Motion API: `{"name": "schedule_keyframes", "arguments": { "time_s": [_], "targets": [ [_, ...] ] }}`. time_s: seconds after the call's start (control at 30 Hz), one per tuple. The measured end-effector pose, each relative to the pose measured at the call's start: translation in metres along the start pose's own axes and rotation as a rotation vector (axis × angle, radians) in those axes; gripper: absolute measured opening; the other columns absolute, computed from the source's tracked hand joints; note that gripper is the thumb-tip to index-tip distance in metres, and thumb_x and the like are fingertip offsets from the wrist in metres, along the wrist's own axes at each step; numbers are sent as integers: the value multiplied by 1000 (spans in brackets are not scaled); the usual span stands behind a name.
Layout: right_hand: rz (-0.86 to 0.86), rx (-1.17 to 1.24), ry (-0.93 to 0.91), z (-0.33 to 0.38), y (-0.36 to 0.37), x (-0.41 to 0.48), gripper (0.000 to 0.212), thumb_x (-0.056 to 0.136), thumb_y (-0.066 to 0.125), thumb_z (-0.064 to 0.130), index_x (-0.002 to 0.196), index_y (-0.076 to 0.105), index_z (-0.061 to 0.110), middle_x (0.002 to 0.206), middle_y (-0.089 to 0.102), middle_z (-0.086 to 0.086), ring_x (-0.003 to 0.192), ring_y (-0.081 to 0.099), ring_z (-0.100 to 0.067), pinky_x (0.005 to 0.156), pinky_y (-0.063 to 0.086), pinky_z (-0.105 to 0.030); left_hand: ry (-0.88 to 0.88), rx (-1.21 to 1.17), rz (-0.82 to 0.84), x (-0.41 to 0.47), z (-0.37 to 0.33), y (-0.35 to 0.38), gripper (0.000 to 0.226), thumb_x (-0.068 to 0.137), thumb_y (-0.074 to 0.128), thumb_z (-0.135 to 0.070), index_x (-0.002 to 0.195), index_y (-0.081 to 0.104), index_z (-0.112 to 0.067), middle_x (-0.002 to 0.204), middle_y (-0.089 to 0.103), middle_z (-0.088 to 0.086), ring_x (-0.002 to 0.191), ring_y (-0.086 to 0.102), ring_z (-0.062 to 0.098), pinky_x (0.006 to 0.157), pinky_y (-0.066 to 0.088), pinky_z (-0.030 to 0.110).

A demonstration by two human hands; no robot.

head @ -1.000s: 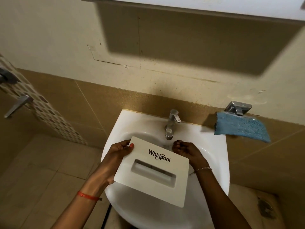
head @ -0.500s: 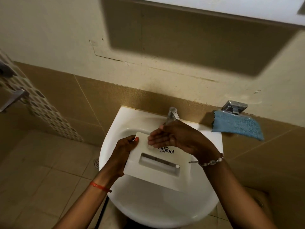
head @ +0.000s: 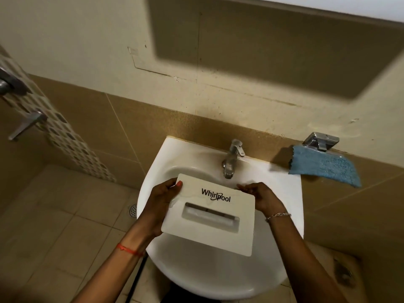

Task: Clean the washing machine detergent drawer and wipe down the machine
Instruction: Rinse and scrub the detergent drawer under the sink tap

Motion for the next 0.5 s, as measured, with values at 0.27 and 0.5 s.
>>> {"name": "schedule_keyframes", "arguments": {
  "time_s": [0.27,0.5],
  "targets": [
    [211,332,102,-31,20,23,23,91,42,9,86,64,3,76,68,-13,69,67,-24,76,55,-31,2,-16,-15,-1,1,-4,24,95,46,-13,110,64,-9,85,74,4,71,70,16,57,55,25],
    [345,161,51,-20,27,30,13,85,46,13,88,56,5,76,61,-8,66,62,-19,67,51,-27,-1,-4,-6,0,6,-2,23,95,47,-14,109,65,-11,89,74,5,75,71,19,61,56,29]
  ]
}}
Point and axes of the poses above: each hand's wrist, its own x-axis towards the middle knuckle, its own y-axis out of the palm, z = x × y, the point moved 3 cm from there along x, towards the middle knuckle
